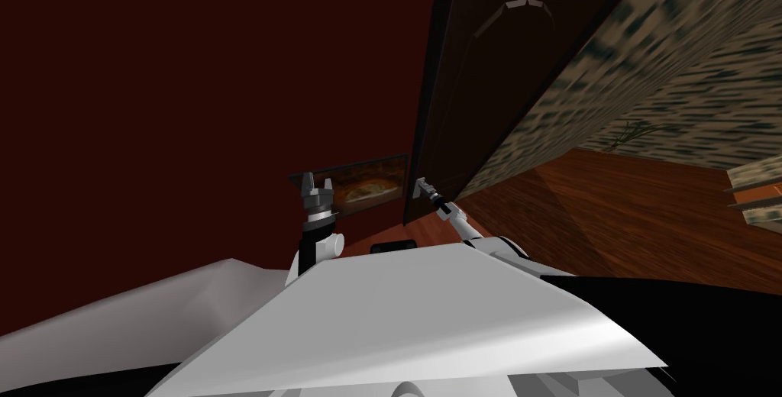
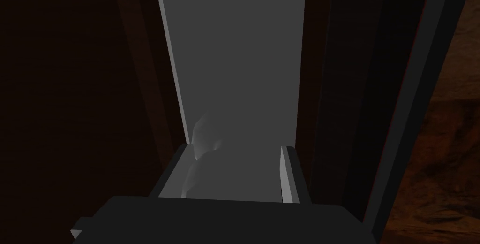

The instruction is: Pull the door open

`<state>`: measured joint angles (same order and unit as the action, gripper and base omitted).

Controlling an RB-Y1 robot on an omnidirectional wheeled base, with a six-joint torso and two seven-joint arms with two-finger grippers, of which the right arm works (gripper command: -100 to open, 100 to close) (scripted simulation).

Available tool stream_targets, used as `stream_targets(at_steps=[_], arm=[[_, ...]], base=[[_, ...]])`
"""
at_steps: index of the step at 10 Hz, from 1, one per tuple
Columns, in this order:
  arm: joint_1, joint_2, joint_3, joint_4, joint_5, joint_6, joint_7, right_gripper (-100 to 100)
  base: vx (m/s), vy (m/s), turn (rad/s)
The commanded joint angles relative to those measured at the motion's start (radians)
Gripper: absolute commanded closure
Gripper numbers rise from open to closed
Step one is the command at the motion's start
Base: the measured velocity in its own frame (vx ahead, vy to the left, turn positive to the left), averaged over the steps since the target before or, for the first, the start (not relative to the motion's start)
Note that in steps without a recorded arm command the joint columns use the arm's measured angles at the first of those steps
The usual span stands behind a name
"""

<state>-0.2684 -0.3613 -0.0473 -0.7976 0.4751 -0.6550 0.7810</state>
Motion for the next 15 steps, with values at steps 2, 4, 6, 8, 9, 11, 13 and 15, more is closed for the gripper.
stream_targets(at_steps=[2,4,6,8,9,11,13,15], arm=[[0.000,0.002,0.006,-0.004,-0.022,0.005,-0.052,100],[0.000,0.004,0.010,-0.007,-0.042,0.009,-0.095,100],[0.000,0.005,0.016,-0.010,-0.067,0.014,-0.147,100],[-0.001,0.007,0.023,-0.013,-0.096,0.020,-0.203,100],[-0.001,0.008,0.027,-0.015,-0.110,0.023,-0.232,100],[-0.001,0.010,0.031,-0.017,-0.129,0.027,-0.273,100],[-0.001,0.011,0.036,-0.019,-0.147,0.031,-0.309,100],[-0.002,0.013,0.044,-0.024,-0.183,0.038,-0.372,100]], base=[[-0.029,-0.032,0.051],[-0.034,-0.035,0.042],[-0.048,-0.040,0.051],[-0.055,-0.054,0.061],[-0.052,-0.058,0.067],[-0.034,-0.032,0.039],[-0.045,-0.042,0.057],[-0.048,-0.043,0.057]])
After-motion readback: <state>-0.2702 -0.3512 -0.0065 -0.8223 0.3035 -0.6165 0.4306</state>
